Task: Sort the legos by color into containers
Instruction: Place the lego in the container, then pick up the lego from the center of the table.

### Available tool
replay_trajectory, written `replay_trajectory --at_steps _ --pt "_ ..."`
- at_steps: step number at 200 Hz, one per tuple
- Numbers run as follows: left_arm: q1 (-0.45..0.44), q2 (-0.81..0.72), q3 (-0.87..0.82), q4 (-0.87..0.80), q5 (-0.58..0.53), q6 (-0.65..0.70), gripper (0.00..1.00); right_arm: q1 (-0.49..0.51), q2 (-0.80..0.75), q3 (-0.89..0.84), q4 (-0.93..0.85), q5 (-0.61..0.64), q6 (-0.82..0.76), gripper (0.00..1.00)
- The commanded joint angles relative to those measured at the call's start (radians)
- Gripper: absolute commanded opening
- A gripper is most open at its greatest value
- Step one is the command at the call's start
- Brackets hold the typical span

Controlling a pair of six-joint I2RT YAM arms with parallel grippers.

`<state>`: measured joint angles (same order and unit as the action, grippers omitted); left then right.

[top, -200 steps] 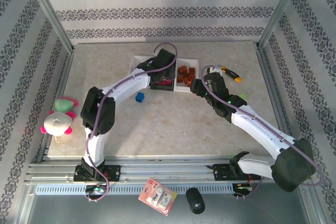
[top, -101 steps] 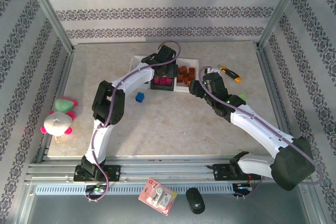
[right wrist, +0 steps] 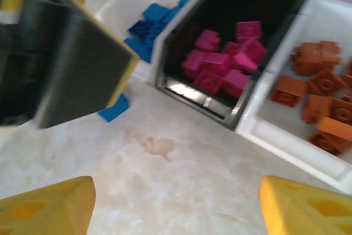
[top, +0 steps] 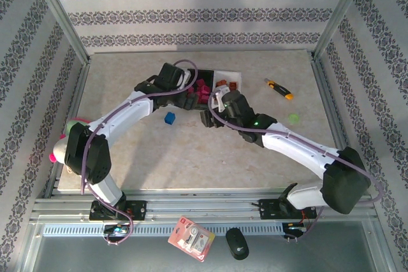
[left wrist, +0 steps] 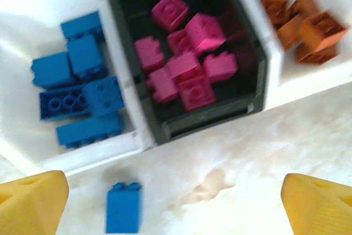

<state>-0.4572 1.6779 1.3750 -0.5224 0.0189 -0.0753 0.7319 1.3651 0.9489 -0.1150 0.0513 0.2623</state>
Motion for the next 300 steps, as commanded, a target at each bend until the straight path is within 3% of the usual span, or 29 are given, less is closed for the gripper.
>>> replay_trajectory --at_steps 1,48,111,131,172,243,300 --pt "0.055 0.008 -0.054 -0.074 0.019 0.119 0.99 0.048 0.029 0.017 0.068 -0.057 -0.088 0.8" --pt "0.076 0.126 -0.024 -0.118 0.019 0.178 1.0 0.107 0.075 0.019 0.133 -0.05 -0.114 0.89" --pt "0.077 0.244 0.017 -0.146 -0.015 0.14 0.82 0.113 0.059 0.006 0.138 -0.016 -0.121 0.89" --pt "0.078 0.265 0.001 -0.118 -0.021 0.127 0.73 0.114 0.046 -0.001 0.14 -0.017 -0.133 0.9" --pt "0.079 0.259 -0.005 -0.107 -0.036 0.088 0.4 0.113 0.023 -0.016 0.142 -0.005 -0.144 0.9" --pt "0.079 0.095 -0.017 -0.134 -0.085 0.094 0.37 0.114 -0.001 -0.024 0.177 -0.008 -0.145 0.9" --pt "0.1 0.081 0.01 0.122 -0.085 0.046 0.36 0.109 0.015 -0.022 0.275 0.016 -0.103 0.9"
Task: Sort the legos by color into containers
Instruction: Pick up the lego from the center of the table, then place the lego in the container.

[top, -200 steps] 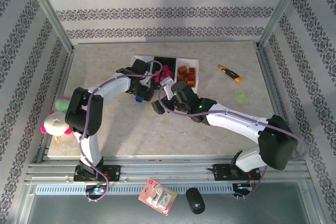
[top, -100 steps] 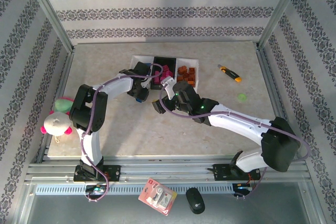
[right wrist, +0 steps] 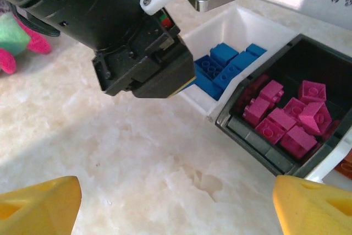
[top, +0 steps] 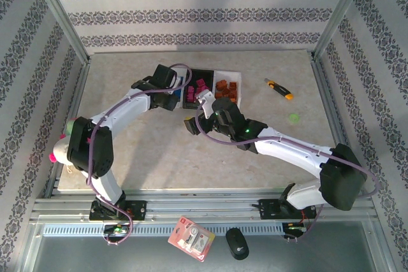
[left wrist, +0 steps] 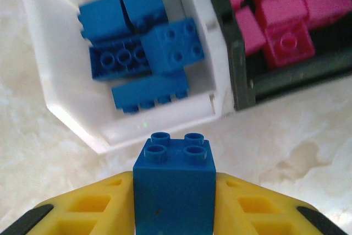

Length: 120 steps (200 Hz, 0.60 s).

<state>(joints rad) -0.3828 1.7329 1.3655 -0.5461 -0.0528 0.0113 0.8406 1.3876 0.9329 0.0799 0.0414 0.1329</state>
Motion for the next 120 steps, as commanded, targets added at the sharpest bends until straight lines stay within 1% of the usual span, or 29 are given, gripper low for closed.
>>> replay_trajectory --at_steps 1,25,61,109,120 --pt "0.027 0.028 0.02 0.153 -0.012 -0.043 0.36 0.0 -0.007 -0.006 0.08 0.027 0.025 0.9" --pt "0.053 0.093 0.061 0.248 0.017 -0.076 0.36 -0.001 0.005 0.008 0.088 0.022 0.025 0.9" --pt "0.084 0.196 0.15 0.326 0.01 -0.081 0.36 -0.001 0.012 0.013 0.087 0.023 0.024 0.9" --pt "0.12 0.319 0.241 0.359 0.015 -0.088 0.36 -0.006 0.012 0.009 0.08 0.029 0.032 0.9" --pt "0.126 0.336 0.257 0.355 0.019 -0.085 0.37 -0.009 0.011 0.009 0.079 0.028 0.034 0.9"
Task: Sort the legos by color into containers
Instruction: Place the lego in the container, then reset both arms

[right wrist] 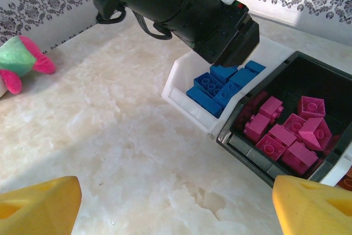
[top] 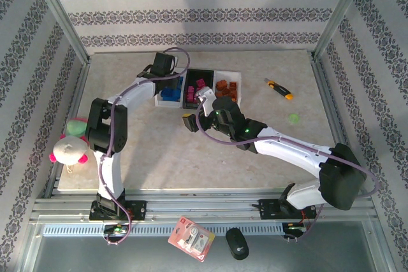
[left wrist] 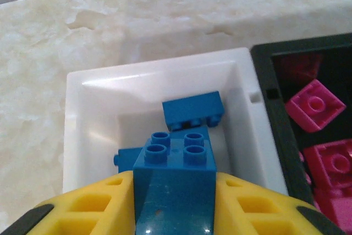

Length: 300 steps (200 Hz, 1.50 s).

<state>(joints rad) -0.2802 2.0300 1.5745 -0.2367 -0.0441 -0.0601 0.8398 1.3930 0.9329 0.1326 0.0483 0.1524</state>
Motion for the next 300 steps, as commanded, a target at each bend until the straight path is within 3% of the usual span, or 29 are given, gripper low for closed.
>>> replay_trajectory --at_steps 1,21,39,53,103,130,157,187,221,231,244,261,286,300 --pt "0.024 0.04 0.049 0.044 0.01 -0.013 0.37 -0.008 0.006 0.009 0.026 0.022 0.015 0.9" --pt "0.024 0.03 0.049 0.048 0.01 -0.003 0.47 -0.014 -0.004 0.008 0.021 0.023 0.023 0.9" --pt "0.025 -0.015 0.007 0.086 0.02 0.015 0.69 -0.025 -0.013 0.001 0.023 0.02 0.036 0.89" --pt "0.024 -0.07 -0.042 0.118 0.021 0.024 0.8 -0.041 -0.02 -0.005 0.027 0.008 0.05 0.89" --pt "0.024 -0.374 -0.356 0.339 0.05 0.064 0.97 -0.104 -0.069 -0.043 0.044 0.07 0.066 0.9" --pt "0.025 -0.561 -0.607 0.516 0.013 0.086 0.99 -0.165 -0.128 -0.114 0.081 0.125 0.037 0.9" --pt "0.025 -0.72 -0.822 0.622 -0.156 0.085 0.99 -0.237 -0.199 -0.202 0.125 0.225 -0.059 0.91" --pt "0.037 -0.809 -1.026 0.779 -0.247 0.157 0.99 -0.409 -0.26 -0.327 0.198 0.228 -0.106 0.92" --pt "0.081 -0.751 -1.126 0.901 -0.269 0.206 0.99 -0.616 -0.178 -0.464 0.404 0.166 -0.144 0.93" --pt "0.098 -0.709 -1.149 0.969 -0.257 0.212 0.99 -0.643 -0.132 -0.473 0.468 0.197 -0.164 0.95" --pt "0.121 -0.653 -1.151 0.997 -0.267 0.158 0.99 -0.665 -0.12 -0.438 0.422 0.232 -0.203 0.95" --pt "0.145 -0.603 -1.149 1.008 -0.205 0.138 0.99 -0.715 -0.07 -0.46 0.554 0.224 -0.208 0.95" --pt "0.176 -0.487 -1.185 1.174 -0.177 0.122 0.99 -0.752 -0.08 -0.439 0.493 0.194 -0.159 0.93" --pt "0.222 -0.5 -1.189 1.134 -0.108 0.069 0.99 -0.754 -0.094 -0.452 0.486 0.184 -0.15 0.93"
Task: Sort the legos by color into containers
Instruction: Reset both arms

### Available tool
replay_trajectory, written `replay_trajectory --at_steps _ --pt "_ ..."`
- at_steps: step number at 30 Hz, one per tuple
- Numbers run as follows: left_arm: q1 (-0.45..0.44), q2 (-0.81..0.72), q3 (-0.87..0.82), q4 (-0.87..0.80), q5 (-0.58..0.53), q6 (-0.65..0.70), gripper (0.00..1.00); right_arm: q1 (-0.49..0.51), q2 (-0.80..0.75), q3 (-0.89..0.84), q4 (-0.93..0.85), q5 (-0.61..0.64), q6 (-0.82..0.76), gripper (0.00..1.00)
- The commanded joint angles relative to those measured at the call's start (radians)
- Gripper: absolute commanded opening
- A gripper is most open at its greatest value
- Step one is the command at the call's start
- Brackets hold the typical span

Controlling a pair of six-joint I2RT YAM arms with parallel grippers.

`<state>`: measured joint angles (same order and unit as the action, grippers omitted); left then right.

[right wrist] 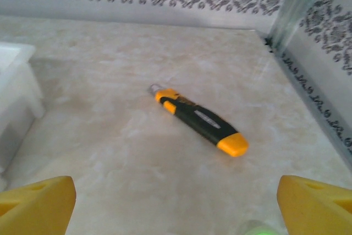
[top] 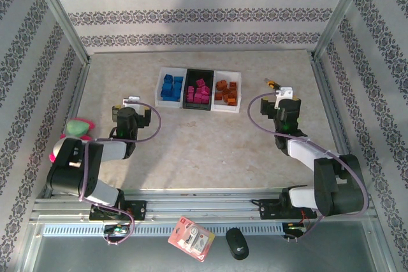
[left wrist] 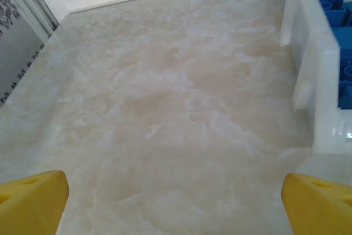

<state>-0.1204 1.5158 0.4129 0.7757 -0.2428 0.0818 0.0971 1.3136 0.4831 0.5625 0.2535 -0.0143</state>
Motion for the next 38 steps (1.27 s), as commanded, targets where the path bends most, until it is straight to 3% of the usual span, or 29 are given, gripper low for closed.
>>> replay_trajectory --at_steps 1,4,5,9,14,16,38 --pt "0.064 0.016 -0.028 0.125 0.099 -0.074 0.99 -0.011 -0.016 -0.004 0.055 -0.022 0.019 0.93" --pt "0.095 0.094 -0.053 0.257 0.182 -0.071 0.99 -0.015 -0.008 -0.051 0.076 -0.057 0.031 0.93" --pt "0.107 0.062 -0.04 0.162 0.205 -0.085 0.99 -0.017 0.009 -0.077 0.122 -0.072 0.036 0.93" --pt "0.118 0.069 -0.019 0.146 0.231 -0.089 0.99 -0.038 0.066 -0.122 0.259 -0.187 0.006 0.95" --pt "0.117 0.08 -0.029 0.186 0.224 -0.083 0.99 -0.061 0.231 -0.129 0.454 -0.208 0.027 0.96" --pt "0.117 0.075 -0.026 0.17 0.225 -0.085 0.99 -0.078 0.198 -0.1 0.337 -0.206 0.045 0.97" --pt "0.117 0.076 -0.021 0.163 0.261 -0.074 0.99 -0.089 0.207 -0.115 0.385 -0.237 0.053 0.98"
